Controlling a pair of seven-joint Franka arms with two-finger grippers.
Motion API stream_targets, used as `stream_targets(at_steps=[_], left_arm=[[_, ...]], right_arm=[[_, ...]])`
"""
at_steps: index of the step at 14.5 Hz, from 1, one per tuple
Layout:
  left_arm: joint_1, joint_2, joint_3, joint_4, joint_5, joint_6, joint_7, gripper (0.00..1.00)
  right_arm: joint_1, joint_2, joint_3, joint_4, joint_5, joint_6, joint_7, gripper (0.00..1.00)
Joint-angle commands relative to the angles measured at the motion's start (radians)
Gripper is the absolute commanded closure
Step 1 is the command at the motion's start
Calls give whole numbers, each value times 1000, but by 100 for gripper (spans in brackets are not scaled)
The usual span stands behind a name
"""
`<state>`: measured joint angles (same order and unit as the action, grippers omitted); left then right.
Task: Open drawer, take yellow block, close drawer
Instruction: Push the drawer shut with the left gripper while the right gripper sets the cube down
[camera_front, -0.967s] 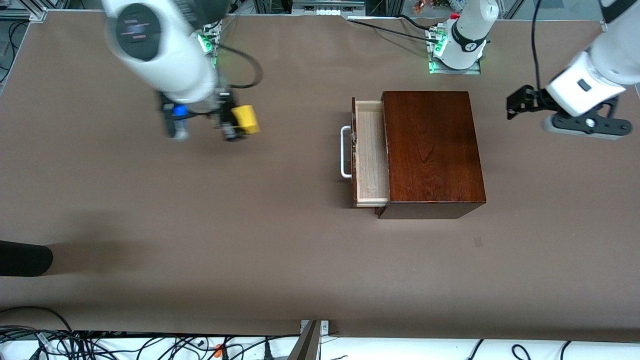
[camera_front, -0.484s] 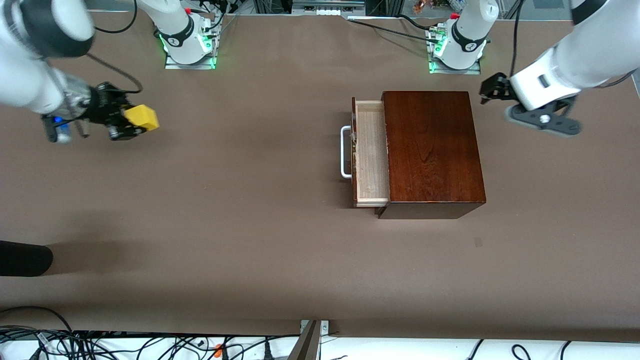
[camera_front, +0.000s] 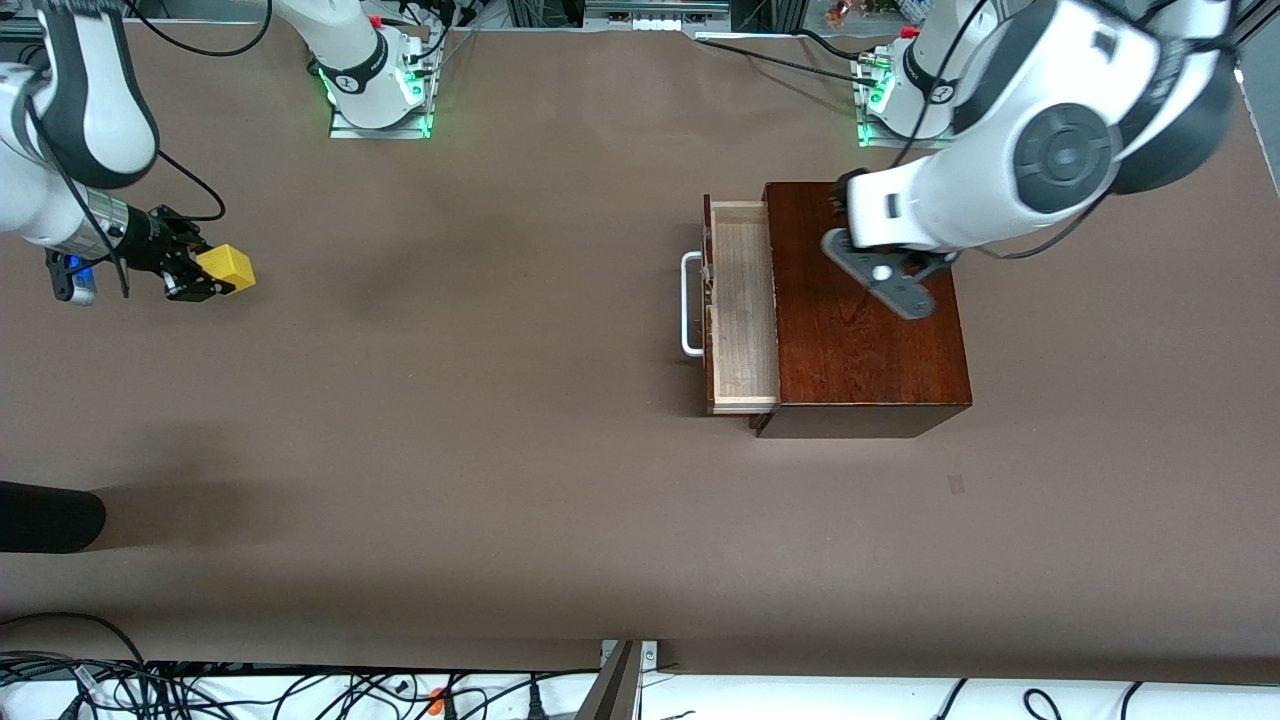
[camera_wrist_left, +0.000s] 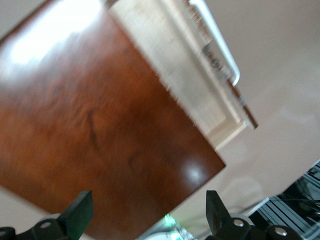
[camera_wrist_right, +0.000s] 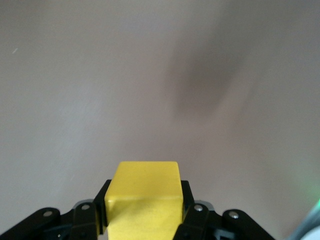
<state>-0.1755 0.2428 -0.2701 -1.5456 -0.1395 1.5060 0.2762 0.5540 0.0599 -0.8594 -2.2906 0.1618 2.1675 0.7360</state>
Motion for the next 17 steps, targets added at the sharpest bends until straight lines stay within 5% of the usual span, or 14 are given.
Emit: stream_targets(at_steps=[1,9,17], left_arm=[[-103,56,-5,38,-11,109,90,0],[-243,216,-3,18,32,491,527,0],[-341,279,-6,-24,236,523,555,0]], right_arm=[[-43,119,-1,14,46,73,-69,100],[-49,339,10,25,416,153,-136,100],[-51,402,46,33,536,173,-142,100]])
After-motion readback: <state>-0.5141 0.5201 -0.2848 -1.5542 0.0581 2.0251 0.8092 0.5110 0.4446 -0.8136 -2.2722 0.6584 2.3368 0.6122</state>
